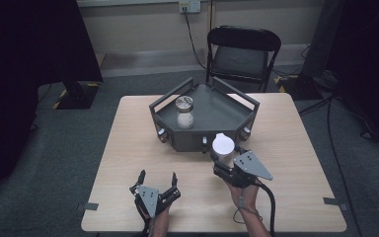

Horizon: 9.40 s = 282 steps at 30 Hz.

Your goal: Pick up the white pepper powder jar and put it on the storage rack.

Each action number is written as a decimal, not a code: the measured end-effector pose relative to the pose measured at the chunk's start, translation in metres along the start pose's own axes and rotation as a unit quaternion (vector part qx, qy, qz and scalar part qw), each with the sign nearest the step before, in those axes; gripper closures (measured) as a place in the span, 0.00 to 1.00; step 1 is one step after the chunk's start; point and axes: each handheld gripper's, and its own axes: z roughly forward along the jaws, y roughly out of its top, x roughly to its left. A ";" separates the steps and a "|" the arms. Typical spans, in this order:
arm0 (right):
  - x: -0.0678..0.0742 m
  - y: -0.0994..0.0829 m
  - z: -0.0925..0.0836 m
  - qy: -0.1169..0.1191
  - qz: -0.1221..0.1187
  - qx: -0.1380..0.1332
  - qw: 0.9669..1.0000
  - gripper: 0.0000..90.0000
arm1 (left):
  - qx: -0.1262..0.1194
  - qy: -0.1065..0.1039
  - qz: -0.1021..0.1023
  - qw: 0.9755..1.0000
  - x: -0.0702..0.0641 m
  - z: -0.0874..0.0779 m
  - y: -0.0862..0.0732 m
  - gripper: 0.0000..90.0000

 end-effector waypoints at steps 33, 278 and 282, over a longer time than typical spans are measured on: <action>-0.010 0.067 0.048 -0.030 0.007 -0.015 0.999 0.34 | 0.000 0.001 0.000 1.000 0.000 0.000 0.000 0.00; 0.030 -0.089 -0.054 -0.091 0.016 -0.035 0.995 0.00 | -0.001 0.016 0.000 1.000 -0.005 -0.001 0.000 0.00; 0.033 -0.095 -0.051 -0.091 0.007 -0.019 0.996 0.00 | -0.001 0.017 0.000 1.000 -0.006 -0.001 0.000 0.00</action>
